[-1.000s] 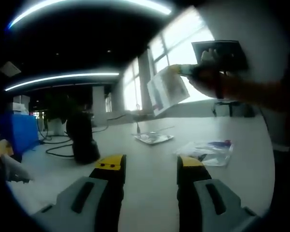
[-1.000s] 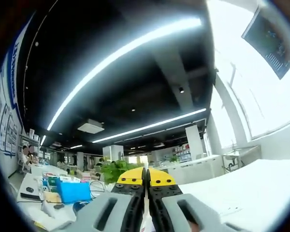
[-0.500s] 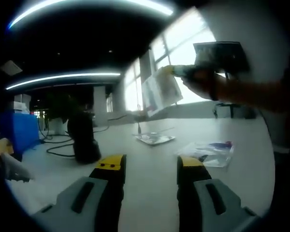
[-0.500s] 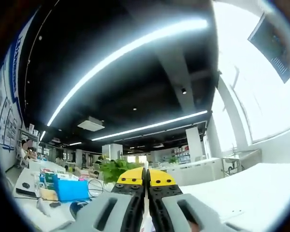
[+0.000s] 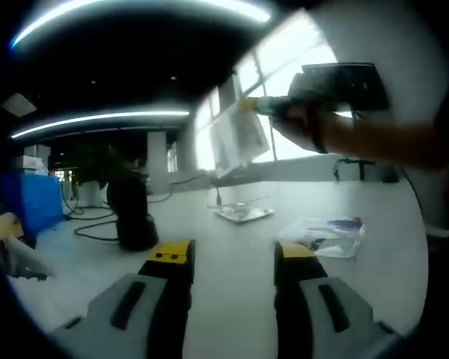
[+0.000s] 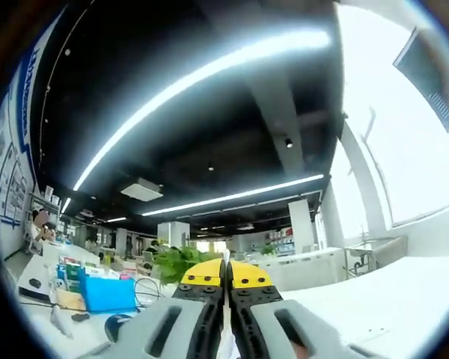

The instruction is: Clip sheet goods on table flip sheet goods clip sheet goods scan sheet goods put sheet goods back to table

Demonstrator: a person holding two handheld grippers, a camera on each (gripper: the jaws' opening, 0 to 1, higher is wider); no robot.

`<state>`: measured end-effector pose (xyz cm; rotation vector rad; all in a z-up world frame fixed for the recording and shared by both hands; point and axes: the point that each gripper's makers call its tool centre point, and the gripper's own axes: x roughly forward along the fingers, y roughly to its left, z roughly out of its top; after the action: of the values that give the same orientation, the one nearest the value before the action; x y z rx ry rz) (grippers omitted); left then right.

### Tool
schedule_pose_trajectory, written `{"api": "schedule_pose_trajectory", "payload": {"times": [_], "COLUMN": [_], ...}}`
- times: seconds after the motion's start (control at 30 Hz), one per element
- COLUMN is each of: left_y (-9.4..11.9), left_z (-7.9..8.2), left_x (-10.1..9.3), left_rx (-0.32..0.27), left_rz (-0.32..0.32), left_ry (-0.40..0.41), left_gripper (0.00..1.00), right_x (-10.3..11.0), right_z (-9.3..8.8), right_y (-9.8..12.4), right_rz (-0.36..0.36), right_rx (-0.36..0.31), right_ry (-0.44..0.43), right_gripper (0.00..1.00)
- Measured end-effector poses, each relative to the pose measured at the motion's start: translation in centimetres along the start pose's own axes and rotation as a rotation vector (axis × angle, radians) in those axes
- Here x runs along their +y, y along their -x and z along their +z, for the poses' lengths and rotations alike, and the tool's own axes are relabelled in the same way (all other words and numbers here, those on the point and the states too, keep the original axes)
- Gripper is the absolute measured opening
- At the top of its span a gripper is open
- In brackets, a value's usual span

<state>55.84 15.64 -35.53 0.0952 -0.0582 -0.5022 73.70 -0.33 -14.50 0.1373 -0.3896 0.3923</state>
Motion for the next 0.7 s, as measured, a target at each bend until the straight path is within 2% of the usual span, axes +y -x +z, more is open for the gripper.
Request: {"api": "schedule_pose_trajectory", "payload": {"times": [0.43, 0.7], "left_y": [-0.1, 0.0], "left_z": [0.0, 0.0], "left_x": [-0.3, 0.1], "left_rx": [-0.001, 0.004], "left_rz": [-0.019, 0.010], "left_ry": [-0.004, -0.009], "left_gripper": [0.34, 0.35], "right_x": [2.0, 2.9], "right_z": [-2.1, -3.3], "right_y": [-1.9, -3.2], "right_rz": [-0.014, -0.012], "right_rx": [-0.003, 0.001], "right_ry": [0.011, 0.001], "right_gripper": [0.00, 0.00]}}
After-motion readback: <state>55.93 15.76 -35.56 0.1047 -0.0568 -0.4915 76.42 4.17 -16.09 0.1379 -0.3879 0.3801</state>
